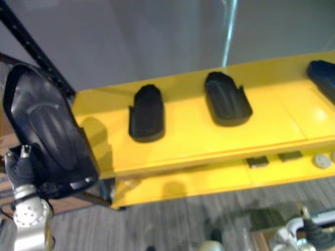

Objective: Walk over and take plastic housings, then place them on the shelf

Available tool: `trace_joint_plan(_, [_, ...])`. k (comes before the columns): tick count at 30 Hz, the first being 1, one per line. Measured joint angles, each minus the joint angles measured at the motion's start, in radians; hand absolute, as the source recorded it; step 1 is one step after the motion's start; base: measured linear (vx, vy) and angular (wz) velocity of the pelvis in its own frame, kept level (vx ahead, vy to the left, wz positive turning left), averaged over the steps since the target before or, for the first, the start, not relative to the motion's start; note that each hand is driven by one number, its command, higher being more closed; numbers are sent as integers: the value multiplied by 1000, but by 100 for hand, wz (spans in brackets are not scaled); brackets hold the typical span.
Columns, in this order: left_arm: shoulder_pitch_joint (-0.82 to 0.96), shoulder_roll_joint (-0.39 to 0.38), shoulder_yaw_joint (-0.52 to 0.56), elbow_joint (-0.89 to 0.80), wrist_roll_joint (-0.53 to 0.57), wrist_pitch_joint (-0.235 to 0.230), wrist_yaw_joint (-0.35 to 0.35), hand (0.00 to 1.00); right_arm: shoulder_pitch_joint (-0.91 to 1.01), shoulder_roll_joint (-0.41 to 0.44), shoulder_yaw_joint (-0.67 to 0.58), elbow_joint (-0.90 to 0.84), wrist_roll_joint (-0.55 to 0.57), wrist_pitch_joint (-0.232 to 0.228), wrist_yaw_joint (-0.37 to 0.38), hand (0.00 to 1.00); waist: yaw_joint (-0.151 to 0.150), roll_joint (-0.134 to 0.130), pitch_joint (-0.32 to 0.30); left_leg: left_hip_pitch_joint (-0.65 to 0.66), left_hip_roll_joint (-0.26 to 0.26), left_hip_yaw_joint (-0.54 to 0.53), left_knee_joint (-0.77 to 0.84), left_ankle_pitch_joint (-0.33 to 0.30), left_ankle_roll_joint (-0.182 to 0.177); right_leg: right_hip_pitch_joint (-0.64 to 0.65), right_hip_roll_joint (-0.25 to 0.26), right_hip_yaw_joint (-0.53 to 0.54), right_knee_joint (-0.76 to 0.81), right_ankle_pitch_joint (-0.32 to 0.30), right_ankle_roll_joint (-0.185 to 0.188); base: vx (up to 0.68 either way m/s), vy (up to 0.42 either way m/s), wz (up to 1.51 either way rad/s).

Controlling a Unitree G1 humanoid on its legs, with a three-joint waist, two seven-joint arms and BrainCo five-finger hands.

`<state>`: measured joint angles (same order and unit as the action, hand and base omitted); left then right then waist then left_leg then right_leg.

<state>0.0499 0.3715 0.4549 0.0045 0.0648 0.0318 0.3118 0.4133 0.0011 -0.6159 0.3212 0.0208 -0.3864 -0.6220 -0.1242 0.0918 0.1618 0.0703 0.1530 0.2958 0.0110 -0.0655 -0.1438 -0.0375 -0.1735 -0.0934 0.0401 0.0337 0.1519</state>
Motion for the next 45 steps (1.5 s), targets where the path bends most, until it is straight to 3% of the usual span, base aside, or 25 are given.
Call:
trace_joint_plan(5, [-168,146,-12,228,-28,118,-8,100,34,13,-9,187,6,76,13,0,-20,5,39,-2,0,40,47,-34,10,-16,-1,45,13,-2,3,2,25,-23])
trace_joint_plan(8, [-281,270,-99,324,-27,173,-32,100,34,13,4,259,10,127,18,0,-29,10,66,-38,12,45,127,-79,11,-42,-1,66,47,-18,5,-18,14,-12])
trace_joint_plan(12, [-404,367,-196,410,-26,211,-89,100,29,11,16,288,39,149,37,0,-34,4,102,-86,28,46,221,-120,15,-68,1,79,73,-21,8,-25,19,-7])
trace_joint_plan(14, [-467,402,-239,473,-25,236,-129,100,20,2,16,313,52,151,43,0,-51,-6,126,-109,38,45,273,-146,15,-72,3,84,79,-21,7,-15,31,-7])
trace_joint_plan(21, [-554,443,-312,592,-15,300,-249,100,-10,-10,48,355,85,150,116,0,-60,-18,158,-139,50,72,339,-183,18,-121,8,125,127,-37,6,-6,31,-13])
trace_joint_plan(23, [-605,468,-321,622,-3,318,-280,100,-25,-9,57,357,87,147,131,0,-60,-24,193,-141,57,72,353,-184,18,-122,11,125,139,-40,3,0,0,0])
trace_joint_plan(29, [-637,485,-321,667,24,337,-285,100,-40,-34,78,358,112,131,147,0,-65,-28,234,-165,76,70,385,-203,15,-149,22,126,181,-60,6,-11,-1,0])
trace_joint_plan(30, [-644,485,-321,674,23,342,-285,0,-41,-39,87,358,117,125,149,0,-66,-30,236,-174,76,69,388,-203,15,-157,22,126,183,-60,7,3,17,5])
trace_joint_plan(34, [-652,485,-321,685,23,346,-266,0,-42,-39,93,360,130,115,161,0,-67,-31,244,-174,78,68,401,-202,15,-158,22,126,195,-65,2,0,0,0])
trace_joint_plan(40, [-654,485,-321,687,18,346,-204,0,-42,-38,125,363,132,63,162,0,-69,-31,244,-171,80,68,401,-202,15,-155,22,125,197,-67,2,0,0,0])
trace_joint_plan(42, [-654,485,-321,687,12,342,-163,0,-43,-35,129,361,128,41,136,0,-67,-31,244,-163,80,69,399,-202,15,-149,22,124,197,-67,2,0,0,0])
trace_joint_plan(45, [-654,485,-316,679,-10,302,-21,0,-43,-33,129,325,123,-2,12,0,-66,-32,243,-138,77,74,379,-202,15,-132,22,124,193,-67,2,0,0,0])
